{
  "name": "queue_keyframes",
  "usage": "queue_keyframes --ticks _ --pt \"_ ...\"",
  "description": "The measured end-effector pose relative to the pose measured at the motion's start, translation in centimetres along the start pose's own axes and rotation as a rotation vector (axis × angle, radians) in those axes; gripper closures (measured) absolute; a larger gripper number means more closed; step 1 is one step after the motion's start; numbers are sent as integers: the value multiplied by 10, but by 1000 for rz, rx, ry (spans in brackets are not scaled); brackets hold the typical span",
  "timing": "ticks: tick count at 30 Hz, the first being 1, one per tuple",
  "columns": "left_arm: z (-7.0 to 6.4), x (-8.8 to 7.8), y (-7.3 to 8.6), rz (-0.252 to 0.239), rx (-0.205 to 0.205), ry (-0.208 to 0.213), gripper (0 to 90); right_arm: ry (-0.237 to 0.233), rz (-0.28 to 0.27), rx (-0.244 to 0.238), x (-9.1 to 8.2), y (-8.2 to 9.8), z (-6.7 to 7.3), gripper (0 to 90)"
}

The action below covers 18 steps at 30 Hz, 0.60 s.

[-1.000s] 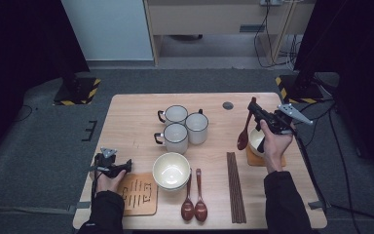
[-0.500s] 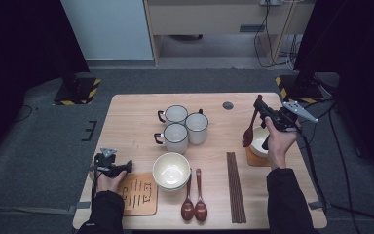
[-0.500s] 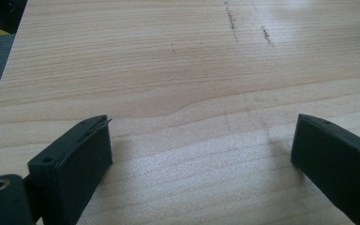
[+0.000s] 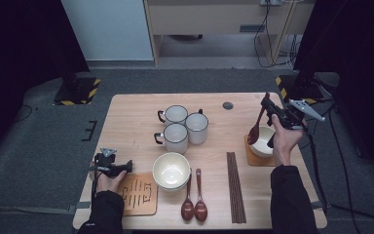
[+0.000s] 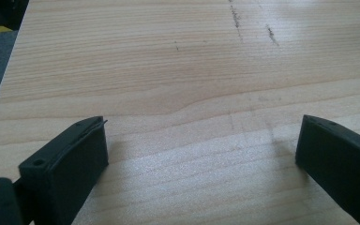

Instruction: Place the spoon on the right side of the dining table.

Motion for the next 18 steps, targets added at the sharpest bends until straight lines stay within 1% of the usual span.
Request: queue_keyframes --ticks 13,18 --pt "0 0 0 6 -9 -5 0 41 -3 9 -1 -1 -17 848" --pt "0 0 0 6 -9 -5 0 53 -4 12 1 -3 -22 848"
Point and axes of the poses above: each handheld gripper's, and its own axes: x roughly forward along the jaws, y roughly out of its underside, z roughly to its left, the point moved 6 cm from there along x, roughly forward along the jaws, and after that the axes turned 1 degree about z, right-handed, at the moved point
